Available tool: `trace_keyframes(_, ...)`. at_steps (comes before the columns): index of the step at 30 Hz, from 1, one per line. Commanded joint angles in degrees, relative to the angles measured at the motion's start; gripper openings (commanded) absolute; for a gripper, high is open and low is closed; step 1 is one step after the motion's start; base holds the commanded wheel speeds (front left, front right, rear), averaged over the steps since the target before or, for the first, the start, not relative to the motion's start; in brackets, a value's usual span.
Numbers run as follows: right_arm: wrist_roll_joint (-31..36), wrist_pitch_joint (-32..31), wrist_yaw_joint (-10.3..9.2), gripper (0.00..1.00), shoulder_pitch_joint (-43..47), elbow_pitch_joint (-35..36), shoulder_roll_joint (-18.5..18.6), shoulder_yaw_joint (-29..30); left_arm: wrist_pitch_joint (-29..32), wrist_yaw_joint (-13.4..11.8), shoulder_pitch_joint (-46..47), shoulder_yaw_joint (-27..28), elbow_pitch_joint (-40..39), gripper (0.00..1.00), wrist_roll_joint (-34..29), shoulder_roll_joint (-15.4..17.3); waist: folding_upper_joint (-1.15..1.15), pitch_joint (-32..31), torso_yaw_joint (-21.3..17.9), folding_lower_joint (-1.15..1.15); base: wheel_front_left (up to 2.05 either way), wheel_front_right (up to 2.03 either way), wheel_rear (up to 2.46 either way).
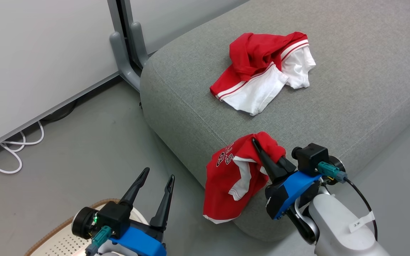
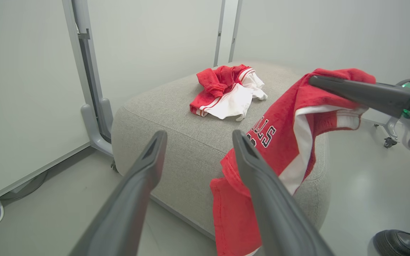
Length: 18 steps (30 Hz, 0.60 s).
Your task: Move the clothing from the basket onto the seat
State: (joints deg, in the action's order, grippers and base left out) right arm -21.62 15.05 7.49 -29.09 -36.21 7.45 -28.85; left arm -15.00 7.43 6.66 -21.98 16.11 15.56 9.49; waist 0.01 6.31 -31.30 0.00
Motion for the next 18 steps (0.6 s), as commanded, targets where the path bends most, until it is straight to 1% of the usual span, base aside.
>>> trace_keyframes(1, 0.4, 0.2, 0.01, 0.00, 0.4, 0.2, -0.4, 0.2, -0.3, 0.0, 0.6, 0.2, -0.1, 1.00, 0.0, 0.3, -0.01, 0.1, 0.0, 0.00, 0.00, 0.00, 0.00)
trace_keyframes(6, -0.1, 0.2, 0.01, 0.00, -0.4, 0.0, -1.1, 0.3, -0.3, 0.0, 0.1, 0.6, -0.4, 1.00, -0.4, 0.5, -0.01, 0.7, 0.0, 0.00, 0.00, 0.00, 0.00)
trace_keyframes(10, -1.9, 0.2, 0.01, 0.00, -2.9, 0.8, -1.3, 2.2, -0.3, 0.0, 0.1, 1.2, -0.9, 1.00, -0.6, 0.9, -0.01, 1.8, -0.1, 0.00, 0.00, 0.00, 0.00)
trace_keyframes(15, -3.7, 0.2, 0.01, 0.00, -8.2, 2.2, 0.5, 5.3, -0.3, 0.0, 1.9, 1.3, -1.9, 1.00, -1.5, 1.8, -0.01, 4.6, 0.7, 0.00, 0.00, 0.00, 0.00)
trace_keyframes(18, -4.8, -0.9, 0.01, 0.00, -12.8, 2.9, 2.5, 6.2, -0.3, 0.0, 3.0, 1.1, -2.7, 1.00, -2.0, 2.6, -0.01, 7.2, 1.2, 0.00, 0.00, 0.00, 0.00)
